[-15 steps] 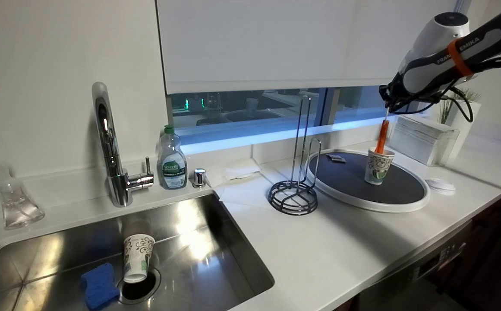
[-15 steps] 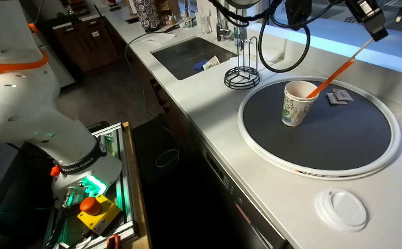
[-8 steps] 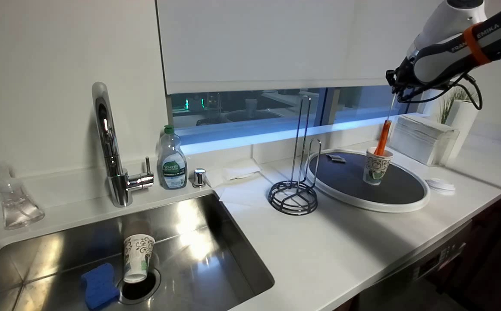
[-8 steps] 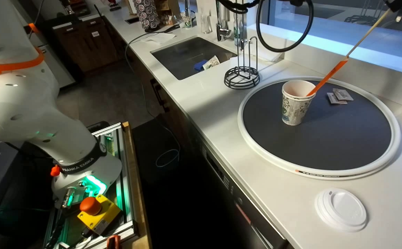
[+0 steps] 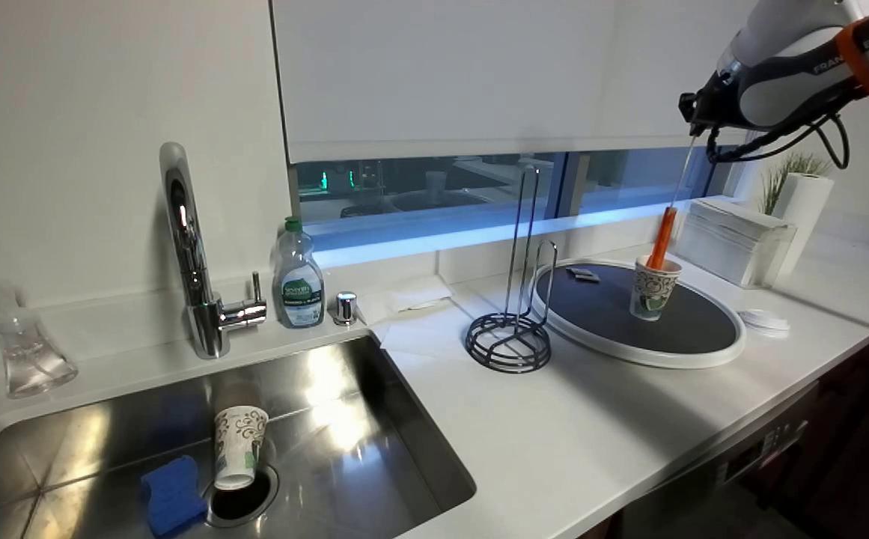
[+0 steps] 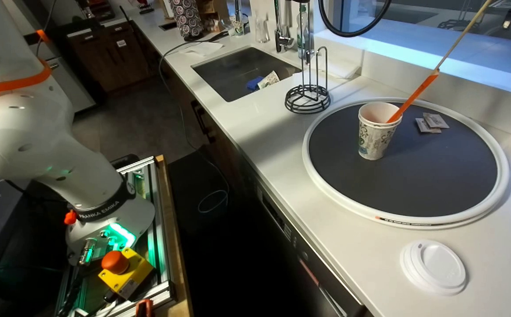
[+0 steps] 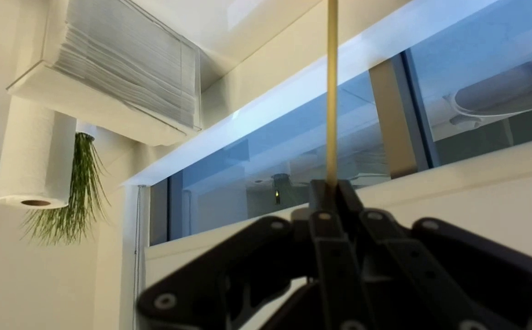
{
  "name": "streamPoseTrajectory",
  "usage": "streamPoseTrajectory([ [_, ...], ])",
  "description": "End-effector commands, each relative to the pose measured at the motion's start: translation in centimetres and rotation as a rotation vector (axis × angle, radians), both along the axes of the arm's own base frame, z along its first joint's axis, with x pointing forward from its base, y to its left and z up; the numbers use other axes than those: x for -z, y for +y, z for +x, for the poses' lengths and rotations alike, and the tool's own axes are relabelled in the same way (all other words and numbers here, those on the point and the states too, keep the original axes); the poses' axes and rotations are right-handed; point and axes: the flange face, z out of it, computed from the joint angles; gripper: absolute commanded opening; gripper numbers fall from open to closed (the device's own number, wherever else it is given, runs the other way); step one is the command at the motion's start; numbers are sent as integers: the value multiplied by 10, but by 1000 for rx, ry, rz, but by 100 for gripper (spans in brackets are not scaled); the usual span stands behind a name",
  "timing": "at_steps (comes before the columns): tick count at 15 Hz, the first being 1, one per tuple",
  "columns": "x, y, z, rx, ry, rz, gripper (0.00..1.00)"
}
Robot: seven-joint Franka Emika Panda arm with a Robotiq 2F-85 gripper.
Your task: Remove the stick from the orange object that is in the cup and put it on the table
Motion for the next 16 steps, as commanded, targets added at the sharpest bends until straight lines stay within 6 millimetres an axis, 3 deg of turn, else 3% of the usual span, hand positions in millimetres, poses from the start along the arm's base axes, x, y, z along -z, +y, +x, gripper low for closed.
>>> streamPoseTrajectory([
  [1, -14, 4, -9, 16, -49, -21, 2],
  [12, -50, 13, -27, 44, -124, -56, 2],
  [16, -46, 8, -34, 63, -67, -28, 2],
])
